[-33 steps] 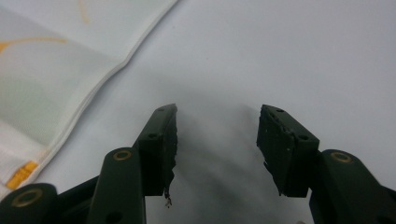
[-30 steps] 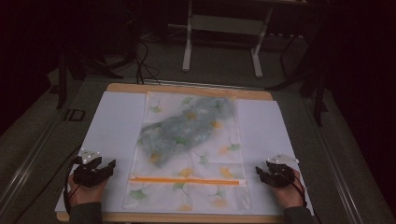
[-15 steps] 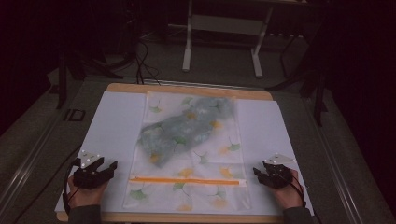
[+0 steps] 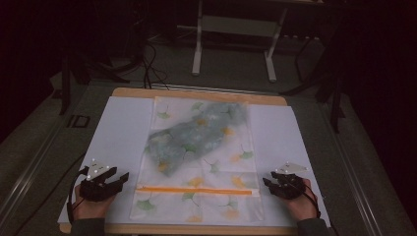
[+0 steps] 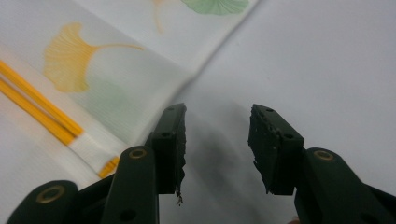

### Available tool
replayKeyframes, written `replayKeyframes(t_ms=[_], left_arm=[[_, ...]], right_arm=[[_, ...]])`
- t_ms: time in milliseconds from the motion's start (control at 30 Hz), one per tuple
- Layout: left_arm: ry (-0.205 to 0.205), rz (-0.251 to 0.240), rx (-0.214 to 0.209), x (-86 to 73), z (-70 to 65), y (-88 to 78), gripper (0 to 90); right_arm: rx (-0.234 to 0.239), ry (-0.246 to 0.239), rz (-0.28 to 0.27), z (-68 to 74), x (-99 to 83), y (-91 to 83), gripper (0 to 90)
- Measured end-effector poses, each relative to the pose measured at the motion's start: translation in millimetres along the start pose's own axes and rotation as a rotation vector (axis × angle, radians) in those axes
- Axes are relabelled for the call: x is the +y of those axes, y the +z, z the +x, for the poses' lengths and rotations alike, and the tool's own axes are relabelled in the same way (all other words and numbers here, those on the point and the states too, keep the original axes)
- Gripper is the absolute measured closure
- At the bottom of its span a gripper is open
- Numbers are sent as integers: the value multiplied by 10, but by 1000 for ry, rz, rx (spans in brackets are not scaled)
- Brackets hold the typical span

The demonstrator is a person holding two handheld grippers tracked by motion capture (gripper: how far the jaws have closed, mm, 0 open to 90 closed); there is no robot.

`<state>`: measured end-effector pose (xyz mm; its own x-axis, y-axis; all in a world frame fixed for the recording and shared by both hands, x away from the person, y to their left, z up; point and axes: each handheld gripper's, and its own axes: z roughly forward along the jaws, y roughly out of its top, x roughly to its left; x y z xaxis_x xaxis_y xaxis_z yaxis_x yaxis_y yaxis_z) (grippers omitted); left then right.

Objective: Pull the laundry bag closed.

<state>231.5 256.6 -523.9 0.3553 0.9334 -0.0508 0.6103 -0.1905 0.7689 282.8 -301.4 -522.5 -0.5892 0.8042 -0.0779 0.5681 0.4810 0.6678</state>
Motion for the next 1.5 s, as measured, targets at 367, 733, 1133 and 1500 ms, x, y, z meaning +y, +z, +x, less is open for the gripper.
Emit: replayKeyframes(t_ms=[367,733,1133,1500], left_arm=[[32,22,-11,5,-33,13,487],[16,41,-14,5,-6,-8,505],[34,37,-51,-3,-28,-23,521],[23,48,-67,-28,-37,-57,545]], right_arm=[[46,-17,-15,113,123,37,522],[118,-48,-21,243,266,79,528],[168,-123,-17,442,437,182,504],[198,-172,-8,641,590,291,473]])
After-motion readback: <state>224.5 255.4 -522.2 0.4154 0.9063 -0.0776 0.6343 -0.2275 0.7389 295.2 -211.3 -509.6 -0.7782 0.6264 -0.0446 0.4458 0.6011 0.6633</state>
